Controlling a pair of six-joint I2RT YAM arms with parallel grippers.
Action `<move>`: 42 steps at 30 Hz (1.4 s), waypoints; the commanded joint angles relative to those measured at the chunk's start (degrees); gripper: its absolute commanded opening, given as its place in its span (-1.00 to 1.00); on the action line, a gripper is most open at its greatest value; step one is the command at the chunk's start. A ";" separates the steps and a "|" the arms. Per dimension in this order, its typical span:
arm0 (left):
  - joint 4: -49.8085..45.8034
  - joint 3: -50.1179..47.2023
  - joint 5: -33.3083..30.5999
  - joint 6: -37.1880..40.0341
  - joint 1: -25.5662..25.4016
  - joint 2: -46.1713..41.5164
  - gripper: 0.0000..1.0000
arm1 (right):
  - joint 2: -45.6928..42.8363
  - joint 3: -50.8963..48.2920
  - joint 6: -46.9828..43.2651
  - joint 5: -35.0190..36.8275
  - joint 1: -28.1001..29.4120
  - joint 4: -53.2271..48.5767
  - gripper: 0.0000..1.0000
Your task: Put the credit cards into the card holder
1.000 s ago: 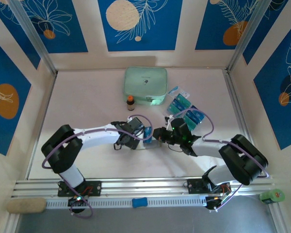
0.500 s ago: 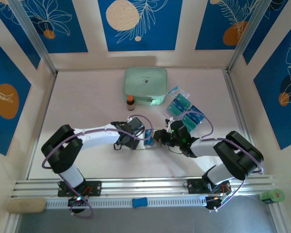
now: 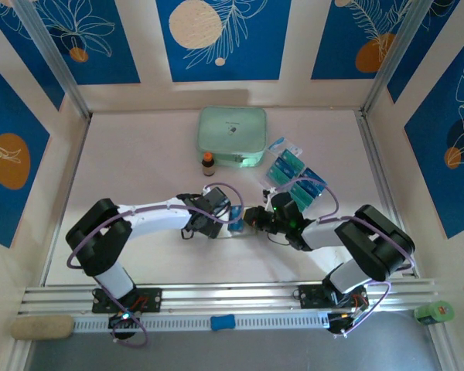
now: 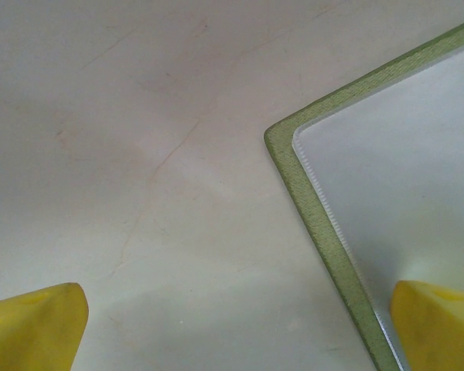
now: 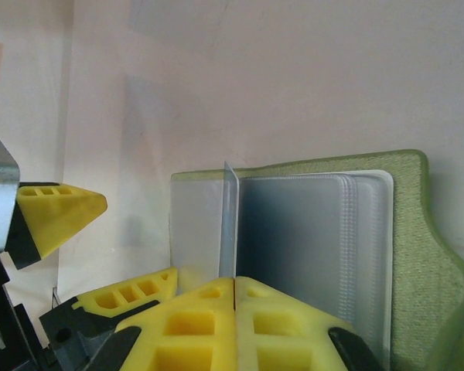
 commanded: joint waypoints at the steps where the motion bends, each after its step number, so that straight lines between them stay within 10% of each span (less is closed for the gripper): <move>1: -0.98 -0.67 -0.87 -0.77 0.47 -0.81 0.99 | 1.32 -0.45 0.21 -1.21 0.52 1.33 -1.00; 42: -0.70 -0.73 -0.85 -0.69 0.47 -0.79 0.99 | 4.03 6.44 -4.08 -7.81 -0.36 -11.73 -1.00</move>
